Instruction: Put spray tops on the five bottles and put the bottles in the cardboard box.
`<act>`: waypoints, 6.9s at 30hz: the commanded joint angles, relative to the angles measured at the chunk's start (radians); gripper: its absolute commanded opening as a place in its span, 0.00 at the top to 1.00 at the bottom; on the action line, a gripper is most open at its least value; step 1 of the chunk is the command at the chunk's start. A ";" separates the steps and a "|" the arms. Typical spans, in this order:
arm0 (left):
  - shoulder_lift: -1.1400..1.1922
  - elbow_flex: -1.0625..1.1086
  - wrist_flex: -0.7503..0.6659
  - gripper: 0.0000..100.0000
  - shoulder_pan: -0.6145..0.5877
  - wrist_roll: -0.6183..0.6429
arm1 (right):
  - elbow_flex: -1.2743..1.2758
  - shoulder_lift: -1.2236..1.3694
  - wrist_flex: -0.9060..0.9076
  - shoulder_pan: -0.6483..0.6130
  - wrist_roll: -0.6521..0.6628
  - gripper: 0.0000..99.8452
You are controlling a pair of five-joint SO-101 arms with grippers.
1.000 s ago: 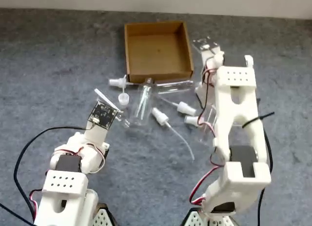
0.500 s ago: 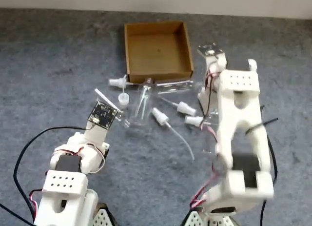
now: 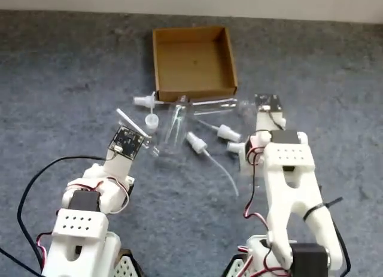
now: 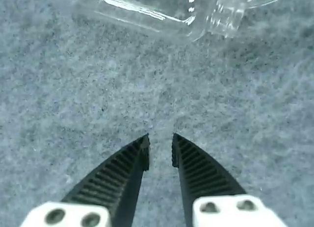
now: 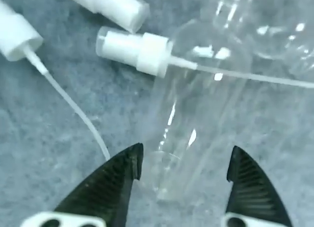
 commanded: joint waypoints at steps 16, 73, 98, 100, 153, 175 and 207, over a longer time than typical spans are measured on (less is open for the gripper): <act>0.004 -0.005 -0.018 0.93 -0.013 0.008 | -0.054 0.038 0.053 0.159 0.127 0.99; 0.004 0.030 -0.041 0.93 0.056 0.008 | -0.410 0.246 0.091 0.634 0.657 0.75; 0.004 0.030 -0.044 0.93 0.051 0.008 | -0.690 0.633 0.200 0.631 0.687 0.75; 0.004 0.030 -0.044 0.93 0.051 0.008 | -0.645 0.633 0.157 0.642 0.689 0.75; 0.513 -0.659 -0.049 0.81 0.019 0.129 | -0.153 0.002 0.168 0.262 0.520 1.00; 1.141 -0.773 -0.635 0.88 0.143 0.123 | -0.110 -0.082 0.174 0.185 0.471 1.00; 0.556 -0.685 0.404 1.00 0.030 -0.634 | -0.051 -0.090 0.180 0.058 0.379 1.00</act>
